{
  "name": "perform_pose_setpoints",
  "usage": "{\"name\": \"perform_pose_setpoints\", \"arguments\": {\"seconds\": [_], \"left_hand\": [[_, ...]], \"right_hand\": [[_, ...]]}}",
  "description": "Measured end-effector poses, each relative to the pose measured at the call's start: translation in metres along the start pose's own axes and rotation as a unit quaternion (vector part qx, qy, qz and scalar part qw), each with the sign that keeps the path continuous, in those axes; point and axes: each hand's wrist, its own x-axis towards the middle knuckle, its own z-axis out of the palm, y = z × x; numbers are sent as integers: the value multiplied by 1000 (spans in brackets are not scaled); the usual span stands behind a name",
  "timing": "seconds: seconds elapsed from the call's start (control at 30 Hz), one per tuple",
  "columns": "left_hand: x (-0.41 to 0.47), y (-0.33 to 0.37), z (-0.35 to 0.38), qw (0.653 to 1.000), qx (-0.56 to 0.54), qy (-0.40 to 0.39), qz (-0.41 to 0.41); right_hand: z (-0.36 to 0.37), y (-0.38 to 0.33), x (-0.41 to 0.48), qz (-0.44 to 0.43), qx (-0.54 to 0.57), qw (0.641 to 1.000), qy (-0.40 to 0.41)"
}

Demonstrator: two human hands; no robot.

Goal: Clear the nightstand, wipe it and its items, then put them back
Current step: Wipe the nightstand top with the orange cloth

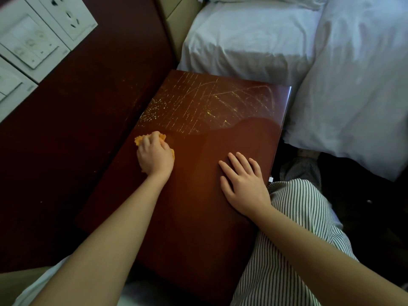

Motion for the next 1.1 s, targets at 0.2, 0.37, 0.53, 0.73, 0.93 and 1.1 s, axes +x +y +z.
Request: {"name": "perform_pose_setpoints", "arguments": {"seconds": [0.2, 0.37, 0.53, 0.73, 0.93, 1.1], "left_hand": [[-13, -19, -4, 994, -2, -13, 106], [-12, -31, -7, 995, -29, 5, 95], [-8, -9, -5, 999, -35, 10, 21], [-29, 2, -6, 992, -29, -50, 113], [-43, -29, -16, 975, -37, -89, 203], [-17, -16, -9, 994, -39, -39, 94]], "right_hand": [[1, 1, 1, -3, -4, 1000, 5], [2, 2, 1, -3, 0, 1000, 8], [3, 3, 1, -7, 0, 1000, 16], [3, 3, 0, -7, -1, 1000, 8], [3, 3, 0, -9, -3, 1000, 13], [3, 3, 1, -12, -6, 1000, 20]]}}
